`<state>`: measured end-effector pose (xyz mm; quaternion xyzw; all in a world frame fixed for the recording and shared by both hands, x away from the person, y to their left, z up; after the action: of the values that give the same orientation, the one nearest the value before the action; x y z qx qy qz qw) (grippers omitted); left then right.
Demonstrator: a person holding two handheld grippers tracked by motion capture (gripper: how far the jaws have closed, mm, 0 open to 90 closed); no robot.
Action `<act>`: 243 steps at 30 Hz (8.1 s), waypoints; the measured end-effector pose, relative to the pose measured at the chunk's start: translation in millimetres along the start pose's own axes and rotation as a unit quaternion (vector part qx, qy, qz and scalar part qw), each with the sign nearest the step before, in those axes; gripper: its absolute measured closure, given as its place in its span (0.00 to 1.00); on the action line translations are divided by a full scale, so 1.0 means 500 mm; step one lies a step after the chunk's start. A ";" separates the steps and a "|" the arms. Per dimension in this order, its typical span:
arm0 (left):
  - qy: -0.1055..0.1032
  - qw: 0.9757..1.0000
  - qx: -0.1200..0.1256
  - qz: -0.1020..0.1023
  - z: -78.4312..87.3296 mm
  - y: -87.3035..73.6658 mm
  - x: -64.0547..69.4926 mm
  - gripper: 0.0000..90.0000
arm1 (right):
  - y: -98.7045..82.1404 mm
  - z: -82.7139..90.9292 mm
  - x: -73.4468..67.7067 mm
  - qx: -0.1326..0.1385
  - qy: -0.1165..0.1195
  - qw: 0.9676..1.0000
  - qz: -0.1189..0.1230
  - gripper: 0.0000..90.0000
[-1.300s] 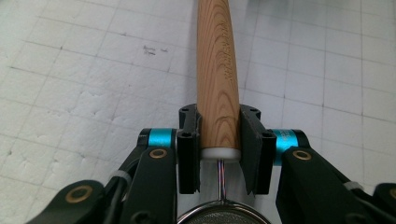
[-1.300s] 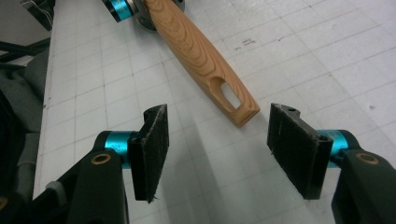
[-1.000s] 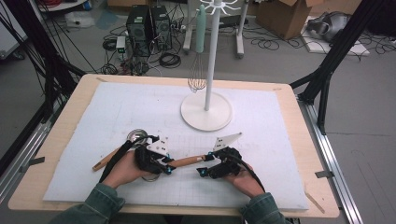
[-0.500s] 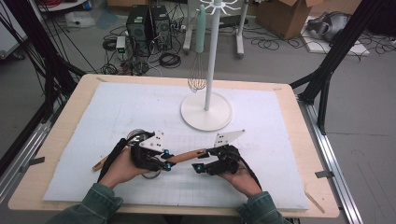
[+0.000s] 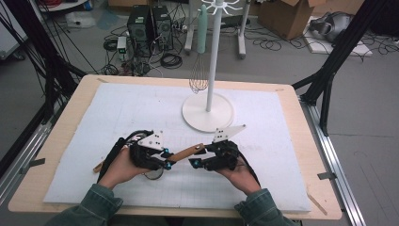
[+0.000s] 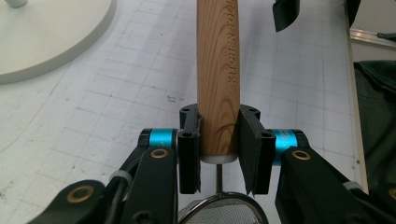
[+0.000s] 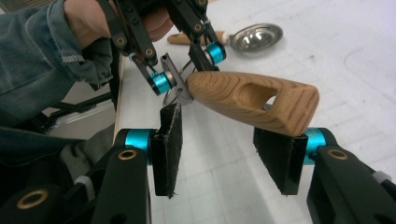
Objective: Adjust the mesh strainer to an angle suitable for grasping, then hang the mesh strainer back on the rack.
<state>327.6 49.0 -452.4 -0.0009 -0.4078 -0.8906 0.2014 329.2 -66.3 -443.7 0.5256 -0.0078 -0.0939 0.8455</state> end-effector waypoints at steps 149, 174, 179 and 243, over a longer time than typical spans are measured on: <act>0.080 0.976 0.161 0.120 0.178 -0.061 -0.087 0.20 | 0.219 0.129 0.138 0.020 -0.042 0.998 0.046 0.80; 0.086 0.975 0.166 0.122 0.191 -0.061 -0.092 0.17 | 0.333 0.189 0.189 0.016 -0.061 0.996 0.064 0.80; 0.088 0.974 0.169 0.123 0.195 -0.061 -0.094 0.17 | 0.354 0.198 0.198 0.019 -0.067 0.996 0.062 0.80; 0.106 0.968 0.182 0.134 0.216 -0.066 -0.104 0.07 | 0.485 0.225 0.320 -0.018 -0.134 0.991 0.009 0.80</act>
<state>346.0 165.7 -412.9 0.0759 -0.5358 -0.7610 0.3578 510.5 -88.3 -191.0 0.4925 -0.1235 -0.1560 0.8472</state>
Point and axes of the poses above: each handheld gripper's, and its own axes: z roughly backward along the jaws, y roughly out of its top, x roughly to its right, the point moved 10 cm from there along -z, roughly forward along the jaws, and after that the axes turned 12 degrees about z, right-handed, at the moved point
